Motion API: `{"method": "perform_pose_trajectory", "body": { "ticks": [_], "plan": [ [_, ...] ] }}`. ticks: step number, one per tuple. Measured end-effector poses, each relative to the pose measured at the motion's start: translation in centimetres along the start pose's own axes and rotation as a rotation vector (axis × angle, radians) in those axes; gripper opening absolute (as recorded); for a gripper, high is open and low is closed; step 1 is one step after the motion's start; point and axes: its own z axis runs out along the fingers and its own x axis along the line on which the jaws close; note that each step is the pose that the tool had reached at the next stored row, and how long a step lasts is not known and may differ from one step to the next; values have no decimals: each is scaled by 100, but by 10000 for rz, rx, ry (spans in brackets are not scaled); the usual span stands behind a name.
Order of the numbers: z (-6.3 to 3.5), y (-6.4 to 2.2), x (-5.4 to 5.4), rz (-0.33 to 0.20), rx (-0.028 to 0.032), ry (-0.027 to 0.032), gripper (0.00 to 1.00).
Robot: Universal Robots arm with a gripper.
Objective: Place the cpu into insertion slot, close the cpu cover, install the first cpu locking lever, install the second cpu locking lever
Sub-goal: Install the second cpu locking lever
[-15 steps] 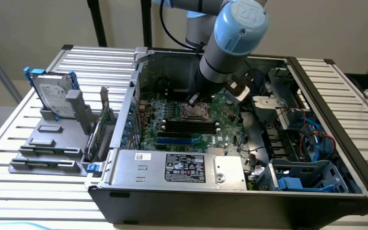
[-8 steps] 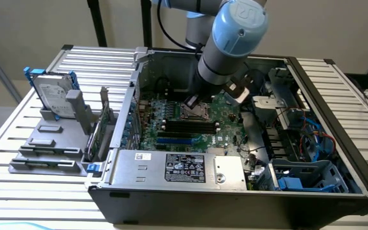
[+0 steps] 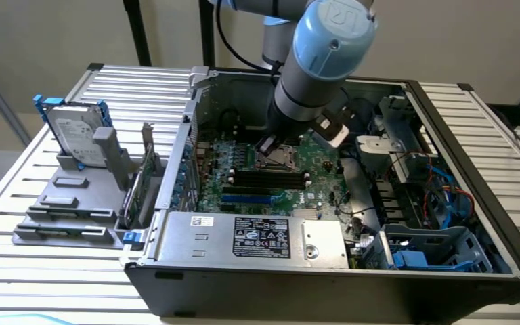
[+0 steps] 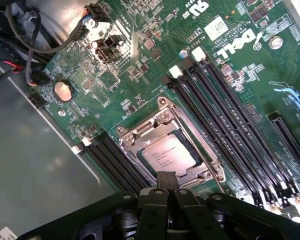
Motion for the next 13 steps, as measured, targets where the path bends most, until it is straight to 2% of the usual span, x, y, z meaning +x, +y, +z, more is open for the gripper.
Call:
{"method": "perform_pose_trajectory", "body": {
  "ticks": [5, 13],
  "plan": [
    [-46, -15, -58, -5, -38, -16, 11],
    [-177, -21, -132, -1, -62, -44, 11]
  ]
}}
